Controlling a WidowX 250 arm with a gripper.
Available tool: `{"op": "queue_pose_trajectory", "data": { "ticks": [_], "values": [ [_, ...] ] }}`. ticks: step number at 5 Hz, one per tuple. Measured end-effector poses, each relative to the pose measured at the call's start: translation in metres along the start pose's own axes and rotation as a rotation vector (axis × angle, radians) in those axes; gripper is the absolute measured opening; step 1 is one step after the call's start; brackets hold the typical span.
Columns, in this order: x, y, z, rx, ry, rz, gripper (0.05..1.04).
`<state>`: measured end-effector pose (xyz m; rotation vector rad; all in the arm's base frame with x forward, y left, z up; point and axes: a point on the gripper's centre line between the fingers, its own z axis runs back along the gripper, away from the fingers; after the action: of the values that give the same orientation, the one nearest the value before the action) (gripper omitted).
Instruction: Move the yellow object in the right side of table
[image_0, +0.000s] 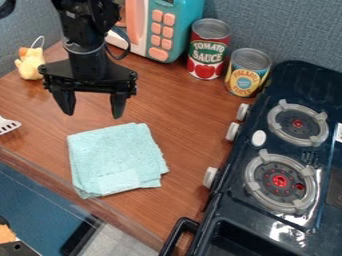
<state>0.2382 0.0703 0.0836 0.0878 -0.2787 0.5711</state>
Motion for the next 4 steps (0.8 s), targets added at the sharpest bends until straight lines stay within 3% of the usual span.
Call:
{"op": "queue_pose_trajectory", "data": {
  "ticks": [1, 2, 4],
  "values": [
    [-0.003, 0.000, -0.005, 0.007, 0.022, 0.003, 0.999],
    [0.009, 0.016, -0.023, 0.045, 0.070, 0.095, 0.999],
    [0.050, 0.088, -0.064, 0.132, 0.144, 0.391, 0.999]
  ]
}}
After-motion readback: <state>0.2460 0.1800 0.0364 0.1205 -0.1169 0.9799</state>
